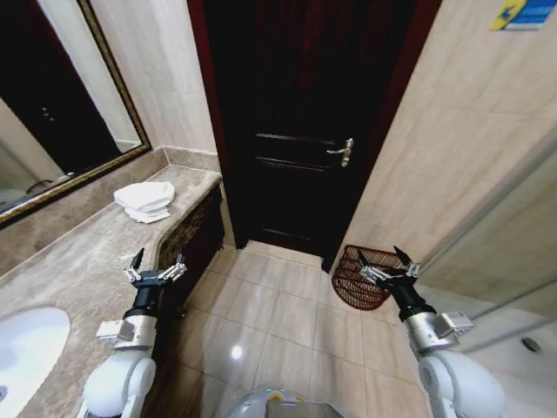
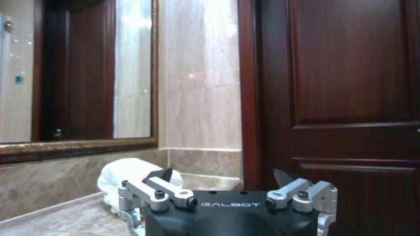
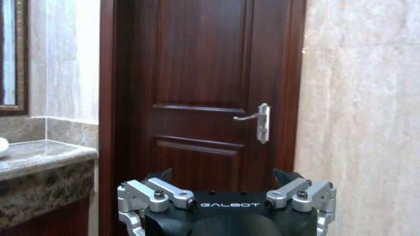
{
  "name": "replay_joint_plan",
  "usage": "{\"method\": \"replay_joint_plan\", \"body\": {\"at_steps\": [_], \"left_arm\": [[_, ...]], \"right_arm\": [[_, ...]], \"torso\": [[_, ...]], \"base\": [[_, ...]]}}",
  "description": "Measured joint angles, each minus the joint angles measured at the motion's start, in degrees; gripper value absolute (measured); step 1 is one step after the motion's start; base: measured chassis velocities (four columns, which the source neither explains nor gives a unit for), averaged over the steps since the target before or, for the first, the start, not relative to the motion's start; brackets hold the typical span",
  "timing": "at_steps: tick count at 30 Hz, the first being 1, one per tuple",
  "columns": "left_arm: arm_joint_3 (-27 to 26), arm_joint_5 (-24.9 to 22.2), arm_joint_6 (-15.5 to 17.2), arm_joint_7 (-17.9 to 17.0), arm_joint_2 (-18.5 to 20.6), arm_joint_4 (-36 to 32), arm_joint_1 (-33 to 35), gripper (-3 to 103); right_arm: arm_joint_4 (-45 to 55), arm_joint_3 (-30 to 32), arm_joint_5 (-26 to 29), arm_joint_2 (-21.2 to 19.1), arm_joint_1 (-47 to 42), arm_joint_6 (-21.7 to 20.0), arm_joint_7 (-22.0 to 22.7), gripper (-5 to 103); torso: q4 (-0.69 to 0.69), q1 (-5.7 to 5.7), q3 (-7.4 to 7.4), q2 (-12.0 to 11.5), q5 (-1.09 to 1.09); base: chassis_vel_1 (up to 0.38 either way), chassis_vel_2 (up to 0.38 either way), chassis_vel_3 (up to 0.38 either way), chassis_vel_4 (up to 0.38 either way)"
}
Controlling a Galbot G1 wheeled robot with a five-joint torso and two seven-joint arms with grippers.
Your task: Discard the used towel into the hamper.
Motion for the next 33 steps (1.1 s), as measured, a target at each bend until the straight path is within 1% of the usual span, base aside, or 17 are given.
{"method": "replay_joint_plan", "body": {"at_steps": [33], "left_arm": [[-0.31, -0.22, -0.08, 0.04, -0.02, 0.48, -0.45, 100]], "right_arm": [[-0.37, -0.12, -0.07, 0.04, 0.87, -0.27, -0.02, 100]], "torso": [[0.0, 0.0, 0.0, 0.0, 0.0]], "base": [[-0.02, 0.112, 0.113, -0.014]]}}
